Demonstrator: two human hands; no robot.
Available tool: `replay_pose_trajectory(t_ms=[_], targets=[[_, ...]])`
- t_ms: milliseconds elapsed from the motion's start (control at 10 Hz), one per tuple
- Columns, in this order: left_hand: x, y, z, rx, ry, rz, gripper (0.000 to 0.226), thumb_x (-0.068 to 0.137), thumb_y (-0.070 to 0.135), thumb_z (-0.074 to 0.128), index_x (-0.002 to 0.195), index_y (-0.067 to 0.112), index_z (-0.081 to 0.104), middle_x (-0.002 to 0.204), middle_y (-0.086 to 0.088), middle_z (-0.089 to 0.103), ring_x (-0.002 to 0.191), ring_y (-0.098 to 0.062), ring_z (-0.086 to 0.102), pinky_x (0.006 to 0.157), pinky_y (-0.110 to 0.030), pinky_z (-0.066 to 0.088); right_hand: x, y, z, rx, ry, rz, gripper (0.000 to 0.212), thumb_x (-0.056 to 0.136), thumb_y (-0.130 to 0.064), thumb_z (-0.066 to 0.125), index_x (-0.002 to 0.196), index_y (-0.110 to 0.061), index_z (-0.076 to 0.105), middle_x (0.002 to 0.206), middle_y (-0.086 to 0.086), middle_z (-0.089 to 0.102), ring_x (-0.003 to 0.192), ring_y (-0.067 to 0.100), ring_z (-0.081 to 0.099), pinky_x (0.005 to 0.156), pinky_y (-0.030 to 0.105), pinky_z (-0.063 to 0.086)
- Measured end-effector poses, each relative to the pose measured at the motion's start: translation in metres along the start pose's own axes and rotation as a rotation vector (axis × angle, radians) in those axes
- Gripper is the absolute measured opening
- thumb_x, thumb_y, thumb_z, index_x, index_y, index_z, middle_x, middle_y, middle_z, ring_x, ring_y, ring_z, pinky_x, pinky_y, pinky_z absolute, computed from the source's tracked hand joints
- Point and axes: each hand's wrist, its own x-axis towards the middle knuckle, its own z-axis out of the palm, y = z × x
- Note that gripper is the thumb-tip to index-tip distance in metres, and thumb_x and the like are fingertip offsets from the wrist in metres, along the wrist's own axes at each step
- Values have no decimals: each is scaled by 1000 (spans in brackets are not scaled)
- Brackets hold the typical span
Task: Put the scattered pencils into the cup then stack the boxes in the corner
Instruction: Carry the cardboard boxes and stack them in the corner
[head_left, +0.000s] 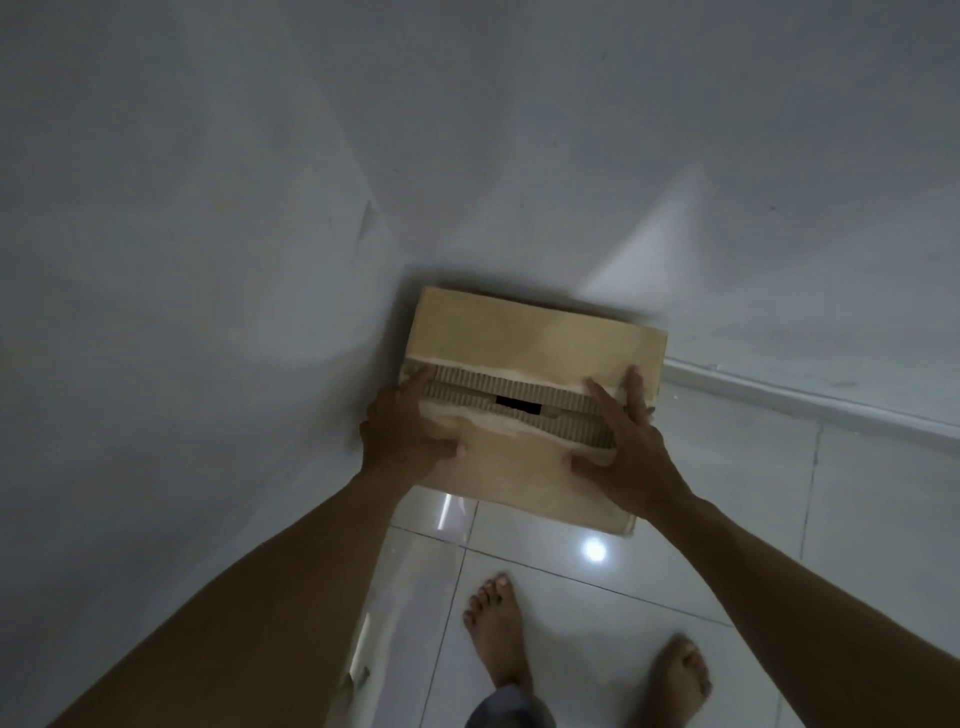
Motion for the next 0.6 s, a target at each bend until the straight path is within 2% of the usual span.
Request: replay_pose_trajectory(t_ms=[100,200,300,400,500,600], targets=[[5,3,-4,11,-6,-19,115,56,36,89,148,38,19,143,-10,36,131,-32,39,105,-47,40,7,-5,-1,-22,-23,-5,99,77,-36,76,153,-36,11,158,3,-29,147,39,9,114,52,25],[-3,7,3,109,19,13,103,68,35,82,149,32,19,151,-11,23,137,-31,29,110,-46,32,9,-5,1,-88,-71,52,100,79,-42,73,152,-41,4,157,0,-31,147,41,2,113,59,25],[-19,13,18,245,113,114,77,82,26,66,147,30,25,158,-10,9,143,-32,14,112,-49,23,1,-10,4,-118,-58,93,94,81,-45,68,151,-42,6,159,-1,-26,146,42,2,110,62,27],[-43,17,38,254,36,168,66,91,27,54,148,32,19,160,-5,4,146,-31,5,116,-53,14,-18,-19,7,-207,-36,89,87,83,-48,64,152,-36,12,162,1,-11,145,41,10,110,57,27],[-78,19,64,248,-33,215,65,95,34,49,149,32,14,161,-2,-4,148,-28,-2,118,-53,4,-43,-18,10,-302,-47,77,82,85,-54,57,152,-32,15,163,3,-3,147,35,11,115,53,20],[-106,25,84,230,-25,254,64,96,40,47,150,32,14,161,0,-8,148,-25,-9,117,-51,-4,-65,-14,13,-357,-62,55,76,87,-59,51,151,-33,18,163,2,1,148,35,7,117,53,9]])
